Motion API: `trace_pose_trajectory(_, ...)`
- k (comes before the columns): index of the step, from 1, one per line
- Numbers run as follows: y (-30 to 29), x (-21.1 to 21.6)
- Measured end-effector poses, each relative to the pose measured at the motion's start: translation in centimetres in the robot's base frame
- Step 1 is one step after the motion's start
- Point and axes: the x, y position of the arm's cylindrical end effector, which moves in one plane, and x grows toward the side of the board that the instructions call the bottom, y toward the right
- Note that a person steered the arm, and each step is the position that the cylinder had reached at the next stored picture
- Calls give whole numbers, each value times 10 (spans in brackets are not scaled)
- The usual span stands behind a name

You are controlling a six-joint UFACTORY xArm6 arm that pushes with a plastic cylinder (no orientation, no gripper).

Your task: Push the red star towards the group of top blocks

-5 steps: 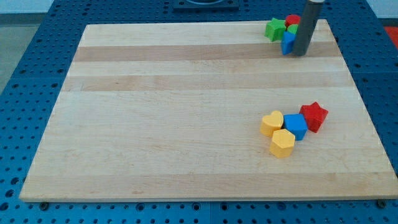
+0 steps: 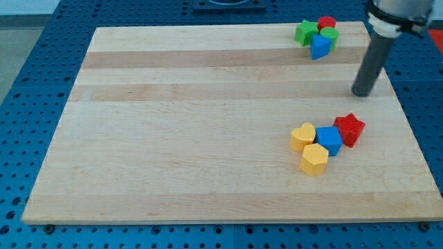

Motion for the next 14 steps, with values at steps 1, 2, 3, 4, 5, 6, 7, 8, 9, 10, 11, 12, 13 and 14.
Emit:
trace_pose_trajectory(1, 19, 28)
trace_pose_trajectory(2, 36, 54)
trace_pose_trajectory(3, 34, 84)
trace_pose_trajectory(4, 6, 101)
trace_pose_trajectory(5, -27, 100)
trace_pose_trajectory(6, -58, 92)
trace_pose_trajectory(7, -75, 78)
trace_pose_trajectory(8, -84, 63)
trace_pose_trajectory(9, -85, 45)
trace_pose_trajectory(10, -85, 25)
trace_pose_trajectory(11, -85, 8)
trace_pose_trajectory(12, -85, -13)
trace_pose_trajectory(13, -85, -34)
trace_pose_trajectory(14, -87, -57)
